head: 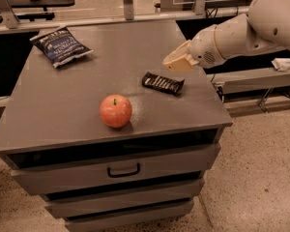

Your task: Move rxbar chocolate near apple

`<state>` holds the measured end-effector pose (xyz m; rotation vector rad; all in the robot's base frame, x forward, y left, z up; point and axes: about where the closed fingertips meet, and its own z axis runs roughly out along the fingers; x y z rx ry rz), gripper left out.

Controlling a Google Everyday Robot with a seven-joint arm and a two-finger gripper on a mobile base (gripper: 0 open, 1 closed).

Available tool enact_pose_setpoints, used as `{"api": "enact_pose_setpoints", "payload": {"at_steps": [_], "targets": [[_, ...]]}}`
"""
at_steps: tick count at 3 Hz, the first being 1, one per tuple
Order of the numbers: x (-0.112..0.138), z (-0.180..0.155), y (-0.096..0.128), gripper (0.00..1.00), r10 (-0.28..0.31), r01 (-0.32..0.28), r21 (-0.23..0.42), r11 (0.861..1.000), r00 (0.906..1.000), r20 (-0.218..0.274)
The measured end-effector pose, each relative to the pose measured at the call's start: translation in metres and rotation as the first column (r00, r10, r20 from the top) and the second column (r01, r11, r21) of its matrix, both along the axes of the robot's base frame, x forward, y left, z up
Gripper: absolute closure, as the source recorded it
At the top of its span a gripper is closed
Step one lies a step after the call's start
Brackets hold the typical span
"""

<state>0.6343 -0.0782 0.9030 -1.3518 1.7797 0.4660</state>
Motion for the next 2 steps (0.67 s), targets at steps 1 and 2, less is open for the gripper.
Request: {"api": "enact_pose_setpoints", "payload": {"at_steps": [1, 2], "targets": [[-0.012, -0.011, -0.007, 0.36, -0.014, 0.015, 0.016, 1.000, 0.9979, -0.064], [-0.021, -0.025, -0.002, 0.05, -0.006, 0.012, 0.042, 0.999, 0.9903, -0.139]]}}
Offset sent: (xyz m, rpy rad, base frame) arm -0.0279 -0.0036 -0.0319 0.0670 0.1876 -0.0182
